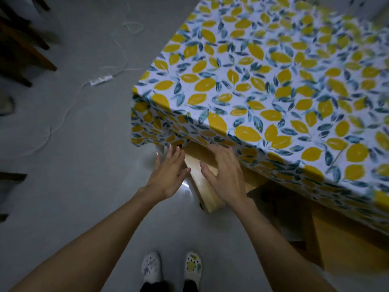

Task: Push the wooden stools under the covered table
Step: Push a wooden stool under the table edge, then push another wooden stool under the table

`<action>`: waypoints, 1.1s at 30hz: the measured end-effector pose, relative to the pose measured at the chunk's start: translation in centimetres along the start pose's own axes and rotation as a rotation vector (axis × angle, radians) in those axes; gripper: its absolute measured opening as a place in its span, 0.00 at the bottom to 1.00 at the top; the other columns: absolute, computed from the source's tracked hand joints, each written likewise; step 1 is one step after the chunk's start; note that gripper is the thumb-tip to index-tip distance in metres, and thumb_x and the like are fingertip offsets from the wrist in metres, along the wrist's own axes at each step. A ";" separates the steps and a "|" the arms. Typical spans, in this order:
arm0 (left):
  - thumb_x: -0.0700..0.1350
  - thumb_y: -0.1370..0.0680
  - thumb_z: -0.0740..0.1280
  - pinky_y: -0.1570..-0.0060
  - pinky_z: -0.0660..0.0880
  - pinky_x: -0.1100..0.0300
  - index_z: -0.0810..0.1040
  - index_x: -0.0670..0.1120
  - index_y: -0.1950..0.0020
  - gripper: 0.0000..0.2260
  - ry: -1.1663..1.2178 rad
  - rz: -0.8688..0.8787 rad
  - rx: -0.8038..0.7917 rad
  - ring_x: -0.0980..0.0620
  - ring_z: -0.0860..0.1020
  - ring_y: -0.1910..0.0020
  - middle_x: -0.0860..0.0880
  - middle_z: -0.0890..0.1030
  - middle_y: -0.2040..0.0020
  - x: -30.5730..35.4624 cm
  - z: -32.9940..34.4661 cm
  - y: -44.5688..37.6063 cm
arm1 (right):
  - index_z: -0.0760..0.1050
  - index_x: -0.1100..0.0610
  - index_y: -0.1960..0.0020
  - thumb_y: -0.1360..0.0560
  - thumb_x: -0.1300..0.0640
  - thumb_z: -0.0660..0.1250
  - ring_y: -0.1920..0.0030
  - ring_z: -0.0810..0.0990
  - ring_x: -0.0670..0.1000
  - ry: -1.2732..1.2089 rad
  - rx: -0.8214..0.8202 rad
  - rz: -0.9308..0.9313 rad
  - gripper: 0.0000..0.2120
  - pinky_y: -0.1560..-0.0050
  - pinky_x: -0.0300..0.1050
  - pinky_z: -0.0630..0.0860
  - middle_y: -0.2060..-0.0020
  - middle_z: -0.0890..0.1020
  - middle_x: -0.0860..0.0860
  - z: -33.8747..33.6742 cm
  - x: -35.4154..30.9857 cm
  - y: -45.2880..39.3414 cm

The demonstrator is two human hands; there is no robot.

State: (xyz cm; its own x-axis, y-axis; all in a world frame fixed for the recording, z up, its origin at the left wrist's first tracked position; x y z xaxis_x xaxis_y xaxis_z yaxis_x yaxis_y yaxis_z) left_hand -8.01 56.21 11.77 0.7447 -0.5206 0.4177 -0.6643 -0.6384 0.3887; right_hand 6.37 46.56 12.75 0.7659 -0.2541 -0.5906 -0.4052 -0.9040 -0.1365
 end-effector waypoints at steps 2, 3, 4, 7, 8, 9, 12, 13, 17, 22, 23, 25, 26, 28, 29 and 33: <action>0.55 0.18 0.51 0.27 0.37 0.43 0.51 0.47 0.22 0.26 0.043 0.000 0.063 0.47 0.39 0.23 0.48 0.49 0.21 0.2 -5.1 1.0 | 0.71 0.57 0.32 0.22 0.47 0.63 0.34 0.73 0.53 -0.013 0.016 -0.015 0.23 0.27 0.51 0.61 0.37 0.78 0.52 -2.3 -3.8 -2.8; 0.54 0.18 0.52 0.27 0.37 0.43 0.53 0.47 0.22 0.26 0.080 -0.006 0.109 0.46 0.40 0.23 0.48 0.50 0.21 0.3 -7.7 1.5 | 0.70 0.57 0.32 0.22 0.45 0.62 0.34 0.73 0.53 -0.012 0.009 -0.016 0.23 0.26 0.51 0.60 0.38 0.77 0.52 -3.2 -5.4 -4.1; 0.54 0.18 0.53 0.27 0.37 0.44 0.54 0.47 0.23 0.25 0.125 -0.008 0.161 0.46 0.41 0.23 0.48 0.52 0.21 0.2 -10.2 1.8 | 0.70 0.56 0.32 0.22 0.44 0.61 0.34 0.72 0.53 -0.012 0.003 -0.017 0.24 0.26 0.51 0.60 0.38 0.77 0.51 -4.0 -7.0 -5.5; 0.51 0.18 0.55 0.28 0.36 0.48 0.55 0.45 0.23 0.25 0.246 0.014 0.243 0.48 0.42 0.23 0.48 0.52 0.21 -0.4 -16.8 2.1 | 0.68 0.54 0.31 0.22 0.41 0.59 0.34 0.70 0.53 -0.031 0.001 0.003 0.25 0.30 0.53 0.66 0.36 0.75 0.50 -5.8 -11.2 -9.4; 0.51 0.18 0.55 0.27 0.36 0.48 0.55 0.46 0.23 0.25 0.265 0.026 0.252 0.49 0.42 0.23 0.47 0.52 0.21 -0.9 -18.6 2.0 | 0.68 0.53 0.30 0.23 0.41 0.59 0.34 0.69 0.52 -0.035 0.007 0.022 0.25 0.32 0.52 0.67 0.35 0.75 0.50 -6.1 -12.4 -10.8; 0.51 0.18 0.55 0.27 0.36 0.48 0.55 0.46 0.23 0.25 0.288 0.036 0.264 0.50 0.42 0.23 0.47 0.52 0.21 -1.6 -20.3 1.7 | 0.68 0.53 0.30 0.23 0.40 0.59 0.33 0.68 0.52 -0.031 0.014 0.038 0.26 0.32 0.51 0.67 0.34 0.74 0.50 -6.2 -13.6 -12.2; 0.51 0.18 0.56 0.27 0.37 0.54 0.54 0.47 0.23 0.25 0.367 0.075 0.340 0.55 0.40 0.24 0.47 0.50 0.21 -4.4 -25.5 -0.3 | 0.66 0.51 0.29 0.24 0.37 0.58 0.31 0.66 0.51 -0.041 0.046 0.061 0.28 0.30 0.51 0.65 0.32 0.72 0.49 -5.8 -16.9 -17.2; 0.50 0.18 0.57 0.27 0.38 0.57 0.55 0.46 0.23 0.25 0.385 0.095 0.359 0.57 0.40 0.25 0.48 0.50 0.21 -5.5 -27.2 -1.2 | 0.66 0.50 0.28 0.24 0.37 0.58 0.30 0.65 0.51 -0.049 0.062 0.074 0.29 0.29 0.52 0.64 0.31 0.72 0.48 -5.5 -18.0 -19.1; 0.50 0.19 0.58 0.32 0.41 0.69 0.55 0.46 0.23 0.26 0.387 0.175 0.338 0.58 0.39 0.25 0.52 0.49 0.22 -10.1 -33.5 -5.4 | 0.63 0.49 0.27 0.22 0.38 0.60 0.27 0.61 0.51 -0.048 0.134 0.212 0.28 0.26 0.54 0.58 0.28 0.68 0.48 -4.3 -21.1 -26.5; 0.51 0.19 0.59 0.30 0.42 0.67 0.56 0.48 0.23 0.26 0.354 0.207 0.267 0.59 0.42 0.26 0.53 0.51 0.22 -15.0 -40.4 -12.5 | 0.64 0.50 0.28 0.23 0.39 0.61 0.30 0.63 0.50 -0.039 0.225 0.314 0.27 0.28 0.54 0.62 0.30 0.70 0.49 -2.9 -23.5 -34.8; 0.51 0.19 0.59 0.30 0.42 0.66 0.56 0.49 0.23 0.26 0.350 0.214 0.261 0.59 0.42 0.26 0.53 0.51 0.22 -15.5 -41.5 -14.2 | 0.65 0.50 0.28 0.23 0.39 0.61 0.30 0.63 0.50 -0.027 0.240 0.327 0.27 0.28 0.54 0.62 0.30 0.70 0.49 -2.7 -23.5 -36.3; 0.51 0.19 0.59 0.29 0.42 0.65 0.56 0.49 0.23 0.26 0.347 0.243 0.252 0.57 0.42 0.25 0.53 0.51 0.22 -15.8 -43.5 -17.9 | 0.66 0.51 0.28 0.25 0.36 0.57 0.30 0.64 0.50 -0.012 0.272 0.357 0.30 0.28 0.55 0.62 0.31 0.71 0.49 -2.4 -23.2 -39.2; 0.51 0.19 0.59 0.29 0.42 0.64 0.56 0.49 0.23 0.26 0.346 0.257 0.243 0.56 0.42 0.24 0.54 0.52 0.22 -15.8 -44.4 -19.8 | 0.66 0.52 0.28 0.26 0.33 0.55 0.30 0.64 0.51 0.002 0.283 0.373 0.33 0.28 0.55 0.61 0.30 0.71 0.49 -2.4 -22.9 -40.7; 0.50 0.19 0.58 0.28 0.43 0.63 0.56 0.49 0.23 0.25 0.342 0.284 0.220 0.54 0.43 0.23 0.53 0.52 0.22 -15.4 -45.9 -23.8 | 0.65 0.52 0.28 0.27 0.32 0.50 0.29 0.63 0.51 0.032 0.293 0.409 0.35 0.26 0.54 0.58 0.29 0.70 0.50 -2.1 -21.7 -43.9; 0.50 0.19 0.58 0.28 0.43 0.62 0.56 0.49 0.23 0.25 0.345 0.299 0.206 0.54 0.43 0.23 0.53 0.52 0.22 -15.1 -46.6 -25.9 | 0.65 0.52 0.28 0.27 0.31 0.50 0.28 0.63 0.52 0.038 0.299 0.429 0.36 0.26 0.55 0.58 0.29 0.70 0.50 -2.0 -20.9 -45.6; 0.50 0.19 0.57 0.28 0.43 0.63 0.55 0.50 0.23 0.25 0.350 0.370 0.166 0.55 0.43 0.23 0.54 0.51 0.22 -12.8 -49.2 -35.0 | 0.65 0.53 0.27 0.26 0.33 0.52 0.28 0.63 0.52 0.038 0.351 0.477 0.35 0.28 0.56 0.61 0.28 0.69 0.51 -2.8 -17.5 -53.2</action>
State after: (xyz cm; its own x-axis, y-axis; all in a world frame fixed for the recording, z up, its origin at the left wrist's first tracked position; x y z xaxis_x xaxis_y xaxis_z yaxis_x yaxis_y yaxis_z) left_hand 2.51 113.10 33.26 0.3776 -0.5258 0.7622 -0.8383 -0.5437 0.0401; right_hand 15.89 98.12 32.57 0.4731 -0.6227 -0.6232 -0.8452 -0.5204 -0.1216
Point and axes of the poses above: each hand's wrist, its own y-axis away from the middle knuckle, its own z-axis out of the palm, x = y × z, the point moved 3 cm from there along -y, towards the middle knuckle
